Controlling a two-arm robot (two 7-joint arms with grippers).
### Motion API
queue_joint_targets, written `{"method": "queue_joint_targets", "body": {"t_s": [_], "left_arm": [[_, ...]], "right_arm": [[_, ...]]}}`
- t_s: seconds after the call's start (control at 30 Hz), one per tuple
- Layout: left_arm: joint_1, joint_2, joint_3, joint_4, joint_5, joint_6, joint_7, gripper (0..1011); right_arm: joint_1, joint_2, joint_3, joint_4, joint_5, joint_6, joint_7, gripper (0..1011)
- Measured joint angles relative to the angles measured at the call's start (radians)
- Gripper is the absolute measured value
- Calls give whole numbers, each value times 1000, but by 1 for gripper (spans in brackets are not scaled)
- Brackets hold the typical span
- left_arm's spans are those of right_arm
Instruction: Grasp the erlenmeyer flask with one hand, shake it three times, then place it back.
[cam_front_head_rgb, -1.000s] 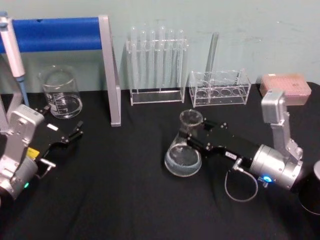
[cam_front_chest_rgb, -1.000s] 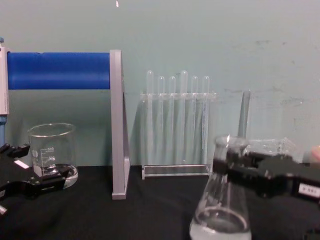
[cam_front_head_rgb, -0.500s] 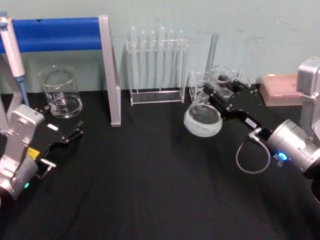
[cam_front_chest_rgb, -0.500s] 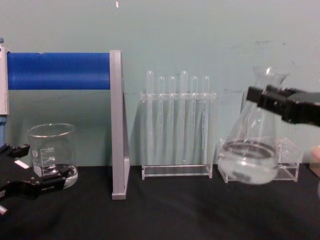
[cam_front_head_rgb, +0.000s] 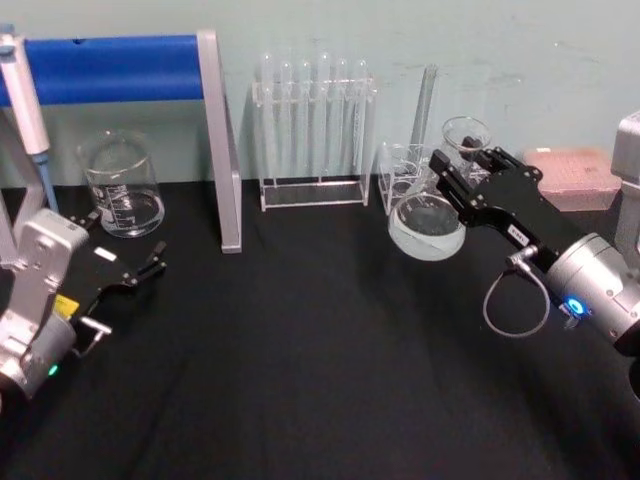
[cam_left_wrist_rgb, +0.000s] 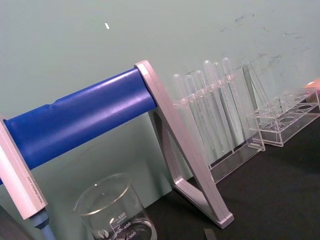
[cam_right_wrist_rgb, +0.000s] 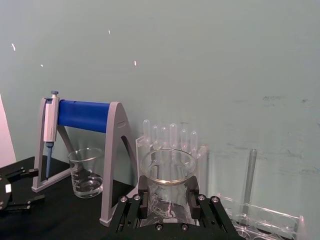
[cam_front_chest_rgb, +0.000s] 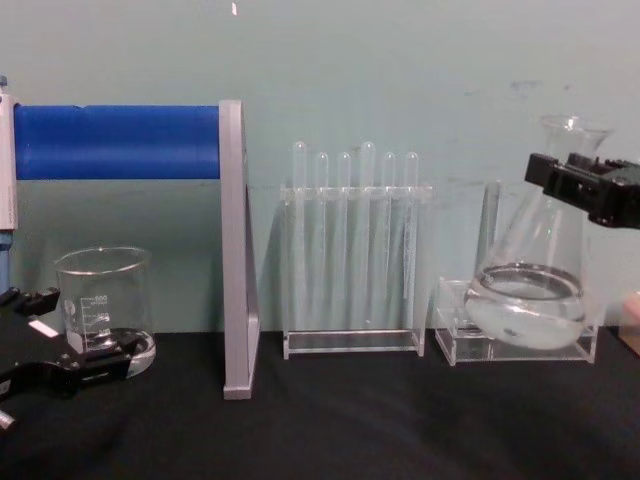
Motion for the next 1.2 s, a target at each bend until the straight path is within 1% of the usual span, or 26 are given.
{"method": "queue_joint_targets", "body": {"t_s": [0.27, 0.4, 0.47, 0.57, 0.6, 0.67, 0.7, 0.8, 0.83, 0.9, 0.93, 1.0, 1.03, 1.2], "left_arm": [[0, 0, 0, 0, 0, 0, 0, 1001], [0, 0, 0, 0, 0, 0, 0, 1001], [0, 0, 0, 0, 0, 0, 0, 1001], [0, 0, 0, 0, 0, 0, 0, 1001], [0, 0, 0, 0, 0, 0, 0, 1001], [0, 0, 0, 0, 0, 0, 0, 1001], [0, 0, 0, 0, 0, 0, 0, 1001], [0, 0, 0, 0, 0, 0, 0, 1001], [0, 0, 0, 0, 0, 0, 0, 1001], [0, 0, 0, 0, 0, 0, 0, 1001], [0, 0, 0, 0, 0, 0, 0, 1001], [0, 0, 0, 0, 0, 0, 0, 1001], [0, 0, 0, 0, 0, 0, 0, 1001], [0, 0, 0, 0, 0, 0, 0, 1001]], "right_arm": [[17, -16, 3, 21, -17, 6, 19, 449], [32, -23, -7, 36, -23, 9, 37, 449], [43, -25, -17, 46, -24, 10, 55, 449], [58, -27, -36, 57, -25, 10, 85, 449], [66, -27, -48, 63, -24, 10, 105, 449], [75, -27, -62, 69, -21, 9, 127, 449], [84, -26, -80, 73, -16, 8, 151, 449], [97, -25, -104, 79, -9, 5, 186, 449], [107, -23, -125, 82, -3, 2, 213, 449], [115, -21, -141, 85, 2, 0, 236, 449], [124, -20, -160, 88, 8, -3, 260, 449], [132, -19, -176, 91, 13, -4, 281, 449], [139, -18, -190, 94, 17, -5, 296, 449], [152, -15, -215, 97, 27, -8, 315, 449]]}}
